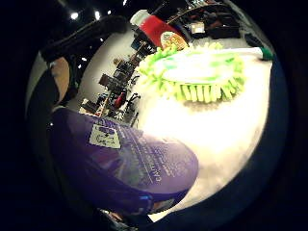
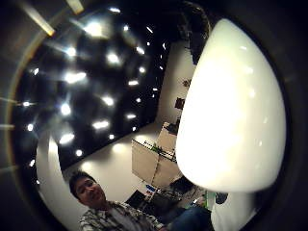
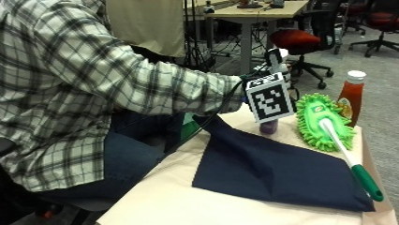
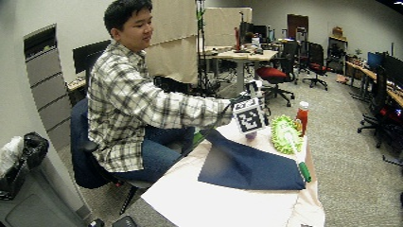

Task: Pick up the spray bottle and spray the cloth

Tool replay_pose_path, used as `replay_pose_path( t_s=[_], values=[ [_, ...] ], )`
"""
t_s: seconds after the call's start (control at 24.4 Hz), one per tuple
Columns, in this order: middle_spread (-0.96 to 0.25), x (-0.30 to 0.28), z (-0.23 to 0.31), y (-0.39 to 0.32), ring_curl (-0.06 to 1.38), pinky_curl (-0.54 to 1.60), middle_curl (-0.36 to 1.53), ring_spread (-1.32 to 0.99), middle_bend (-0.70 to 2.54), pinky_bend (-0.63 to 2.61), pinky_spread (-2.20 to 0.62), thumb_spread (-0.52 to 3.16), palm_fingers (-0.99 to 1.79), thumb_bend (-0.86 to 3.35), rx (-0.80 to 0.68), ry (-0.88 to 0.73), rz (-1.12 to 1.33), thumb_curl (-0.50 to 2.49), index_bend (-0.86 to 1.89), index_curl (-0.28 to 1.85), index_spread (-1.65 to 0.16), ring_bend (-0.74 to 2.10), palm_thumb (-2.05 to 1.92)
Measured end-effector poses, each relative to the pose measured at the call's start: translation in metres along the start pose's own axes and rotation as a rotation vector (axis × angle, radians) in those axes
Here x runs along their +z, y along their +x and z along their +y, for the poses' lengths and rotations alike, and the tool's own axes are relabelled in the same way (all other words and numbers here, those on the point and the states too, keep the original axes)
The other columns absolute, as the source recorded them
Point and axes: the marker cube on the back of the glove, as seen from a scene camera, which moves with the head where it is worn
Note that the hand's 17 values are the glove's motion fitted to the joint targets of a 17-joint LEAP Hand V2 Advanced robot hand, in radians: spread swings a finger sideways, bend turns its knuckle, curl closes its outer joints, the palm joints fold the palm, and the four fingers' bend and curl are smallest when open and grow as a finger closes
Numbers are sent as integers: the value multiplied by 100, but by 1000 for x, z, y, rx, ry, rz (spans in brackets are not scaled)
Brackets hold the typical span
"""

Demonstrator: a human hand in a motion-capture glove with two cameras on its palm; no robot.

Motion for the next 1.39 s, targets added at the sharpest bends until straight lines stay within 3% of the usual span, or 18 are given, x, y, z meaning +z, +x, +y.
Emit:
replay_pose_path(
  t_s=[0.57,0.66,0.74,0.86,1.15,1.39],
  values=[
    [-13,1,4,10,47,41,52,-19,43,31,-9,28,110,-4,22,-92,39,77,11,52,-28,45,113],
    [-13,-3,9,12,48,42,52,-19,42,31,-5,33,94,-4,57,-145,63,76,1,47,-28,47,112],
    [-12,-9,17,13,49,43,52,-17,43,30,2,46,54,-5,78,-193,75,75,-16,39,-32,48,106],
    [-10,-27,31,5,51,47,49,-12,31,32,9,54,11,-6,68,-245,134,73,1,40,-35,45,100],
    [-9,-100,100,-63,37,38,38,-2,13,32,15,73,-9,-12,53,-476,749,60,15,34,-40,23,68],
    [-8,-174,200,-125,32,36,33,4,11,33,17,84,-9,-8,43,-490,1077,53,17,33,-41,19,53]
  ],
)
